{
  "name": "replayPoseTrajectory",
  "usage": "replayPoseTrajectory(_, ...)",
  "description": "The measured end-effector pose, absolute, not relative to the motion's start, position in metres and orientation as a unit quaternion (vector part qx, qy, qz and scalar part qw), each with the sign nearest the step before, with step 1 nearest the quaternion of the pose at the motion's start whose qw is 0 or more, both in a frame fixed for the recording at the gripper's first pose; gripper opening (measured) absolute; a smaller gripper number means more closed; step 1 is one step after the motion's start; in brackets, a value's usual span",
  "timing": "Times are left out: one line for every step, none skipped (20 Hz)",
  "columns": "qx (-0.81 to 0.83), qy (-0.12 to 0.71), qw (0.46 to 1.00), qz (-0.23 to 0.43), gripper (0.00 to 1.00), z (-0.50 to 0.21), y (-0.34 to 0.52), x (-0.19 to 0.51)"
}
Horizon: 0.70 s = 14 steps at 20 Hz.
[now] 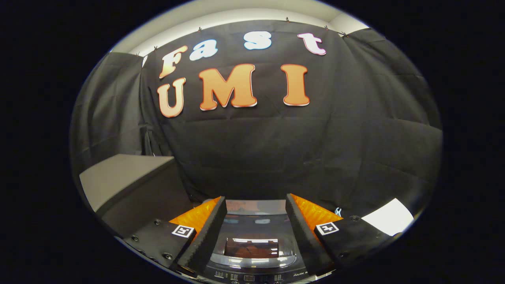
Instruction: Put the clothes into the washing machine and then close the washing machine lid.
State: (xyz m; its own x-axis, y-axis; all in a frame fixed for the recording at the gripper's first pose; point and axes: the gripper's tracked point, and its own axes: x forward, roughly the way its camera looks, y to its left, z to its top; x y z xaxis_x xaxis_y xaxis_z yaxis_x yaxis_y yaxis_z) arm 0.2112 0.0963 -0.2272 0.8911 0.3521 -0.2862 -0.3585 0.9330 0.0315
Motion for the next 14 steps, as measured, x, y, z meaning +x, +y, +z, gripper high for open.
replayPoseTrajectory(-0.008, 0.134, 0.973, 0.185, 0.96, -0.21, 0.098, 0.208)
replayPoseTrajectory(-0.006, 0.123, 0.975, 0.186, 0.96, -0.194, 0.097, 0.202)
replayPoseTrajectory(-0.005, 0.112, 0.976, 0.185, 0.96, -0.177, 0.097, 0.198)
replayPoseTrajectory(-0.002, 0.101, 0.978, 0.183, 0.96, -0.159, 0.097, 0.193)
replayPoseTrajectory(0.0, 0.093, 0.979, 0.182, 0.96, -0.144, 0.097, 0.187)
replayPoseTrajectory(0.003, 0.085, 0.98, 0.181, 0.96, -0.128, 0.096, 0.18)
replayPoseTrajectory(0.007, 0.08, 0.98, 0.18, 0.96, -0.115, 0.097, 0.172)
replayPoseTrajectory(0.01, 0.075, 0.981, 0.178, 0.96, -0.1, 0.097, 0.159)
replayPoseTrajectory(0.014, 0.07, 0.982, 0.175, 0.96, -0.088, 0.096, 0.15)
replayPoseTrajectory(0.014, 0.064, 0.983, 0.172, 0.96, -0.078, 0.095, 0.141)
replayPoseTrajectory(0.012, 0.059, 0.984, 0.169, 0.96, -0.069, 0.097, 0.133)
replayPoseTrajectory(0.009, 0.054, 0.985, 0.165, 0.96, -0.061, 0.097, 0.123)
replayPoseTrajectory(0.006, 0.05, 0.986, 0.162, 0.96, -0.054, 0.098, 0.114)
replayPoseTrajectory(0.004, 0.048, 0.986, 0.158, 0.96, -0.047, 0.099, 0.104)
